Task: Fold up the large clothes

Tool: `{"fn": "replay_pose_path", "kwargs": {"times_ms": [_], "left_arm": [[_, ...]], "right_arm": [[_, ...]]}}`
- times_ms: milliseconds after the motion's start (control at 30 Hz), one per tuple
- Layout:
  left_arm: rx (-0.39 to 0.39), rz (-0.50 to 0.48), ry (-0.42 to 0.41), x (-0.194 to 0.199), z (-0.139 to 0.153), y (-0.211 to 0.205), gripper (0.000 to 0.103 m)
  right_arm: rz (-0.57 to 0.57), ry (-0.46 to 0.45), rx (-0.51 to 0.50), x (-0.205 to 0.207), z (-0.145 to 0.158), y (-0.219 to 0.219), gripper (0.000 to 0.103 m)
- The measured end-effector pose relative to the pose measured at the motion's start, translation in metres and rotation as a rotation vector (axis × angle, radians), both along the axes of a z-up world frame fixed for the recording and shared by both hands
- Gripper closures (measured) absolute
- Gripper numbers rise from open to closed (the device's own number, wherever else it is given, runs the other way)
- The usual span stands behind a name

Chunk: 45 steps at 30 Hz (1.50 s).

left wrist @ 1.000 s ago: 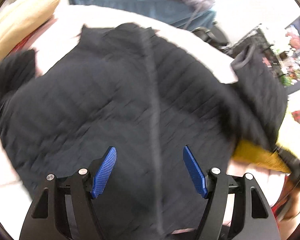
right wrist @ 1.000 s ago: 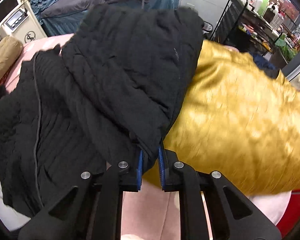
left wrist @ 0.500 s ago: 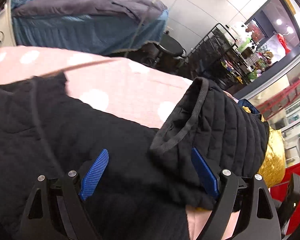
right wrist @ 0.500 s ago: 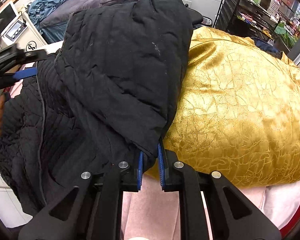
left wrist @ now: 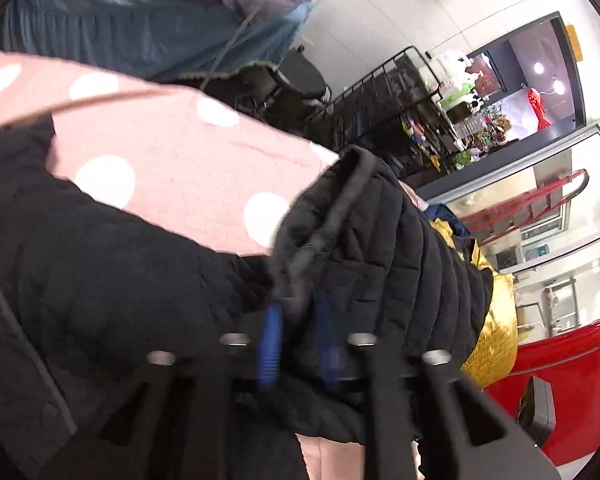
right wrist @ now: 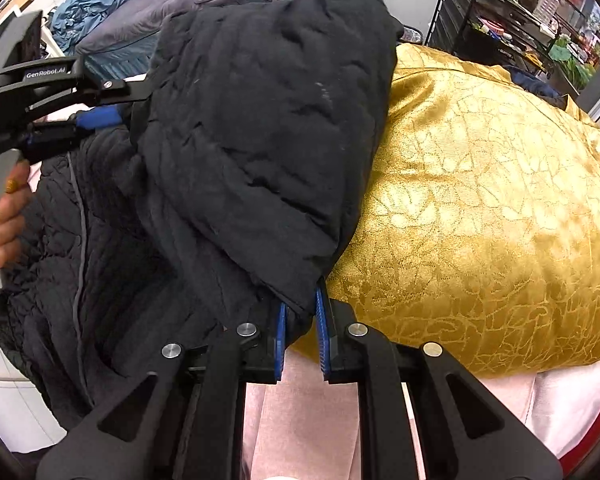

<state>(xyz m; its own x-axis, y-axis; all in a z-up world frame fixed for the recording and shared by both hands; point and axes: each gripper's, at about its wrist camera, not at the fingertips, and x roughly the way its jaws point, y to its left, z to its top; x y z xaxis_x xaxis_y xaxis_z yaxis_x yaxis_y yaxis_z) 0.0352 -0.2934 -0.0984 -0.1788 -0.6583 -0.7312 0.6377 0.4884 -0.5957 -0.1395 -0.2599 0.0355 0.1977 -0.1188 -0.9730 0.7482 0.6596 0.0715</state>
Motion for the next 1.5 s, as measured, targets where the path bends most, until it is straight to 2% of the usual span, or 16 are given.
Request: {"fn": "replay_pose_path", "kwargs": {"times_ms": [100,300,467,533,633,700,767,800,833,967,1067,1133,1200,1300,1467,1500], "left_arm": [[-0.028,0.024,-0.027,0.002,0.020,0.018,0.095],[-0.028,0.060,-0.287,-0.001,0.073,0.074,0.096],[0.006,0.254,-0.365,0.023,0.097,0.151,0.096],[0.058,0.336,-0.404,0.034,0.097,0.181,0.096],[0.124,0.450,-0.395,0.047,0.089,0.221,0.096],[0.186,0.529,-0.350,0.056,0.073,0.251,0.096],[0.232,0.569,-0.300,0.062,0.055,0.269,0.096],[0.260,0.582,-0.271,0.063,0.044,0.275,0.096],[0.295,0.591,-0.240,0.063,0.029,0.281,0.096],[0.391,0.575,-0.249,0.060,-0.001,0.280,0.096],[0.434,0.556,-0.254,0.061,-0.010,0.270,0.094],[0.439,0.558,-0.241,0.065,-0.011,0.265,0.088],[0.427,0.558,-0.219,0.067,-0.010,0.265,0.071],[0.411,0.556,-0.196,0.065,-0.011,0.267,0.062],[0.395,0.550,-0.192,0.055,0.000,0.274,0.054],[0.394,0.553,-0.194,0.054,0.003,0.276,0.052]], "right_arm": [[0.018,-0.005,-0.013,0.004,0.004,0.004,0.089],[0.145,-0.037,-0.083,0.036,0.022,0.024,0.089],[0.283,-0.126,-0.130,0.086,0.043,0.048,0.088],[0.351,-0.160,-0.147,0.110,0.049,0.061,0.086],[0.467,-0.186,-0.166,0.148,0.052,0.092,0.073],[0.521,-0.199,-0.149,0.164,0.051,0.111,0.069],[0.555,-0.207,-0.103,0.174,0.046,0.126,0.058],[0.555,-0.207,-0.083,0.176,0.043,0.130,0.047],[0.543,-0.216,-0.060,0.175,0.041,0.131,0.045],[0.468,-0.206,0.026,0.161,0.029,0.121,0.044],[0.350,-0.172,0.048,0.147,0.019,0.097,0.044],[0.271,-0.157,0.064,0.129,0.014,0.077,0.044],[0.208,-0.166,0.096,0.111,0.009,0.057,0.044],[0.131,-0.208,0.177,0.096,-0.004,0.027,0.043],[0.044,-0.278,0.418,0.105,-0.046,-0.016,0.043],[0.035,-0.279,0.434,0.113,-0.052,-0.021,0.038]]}}
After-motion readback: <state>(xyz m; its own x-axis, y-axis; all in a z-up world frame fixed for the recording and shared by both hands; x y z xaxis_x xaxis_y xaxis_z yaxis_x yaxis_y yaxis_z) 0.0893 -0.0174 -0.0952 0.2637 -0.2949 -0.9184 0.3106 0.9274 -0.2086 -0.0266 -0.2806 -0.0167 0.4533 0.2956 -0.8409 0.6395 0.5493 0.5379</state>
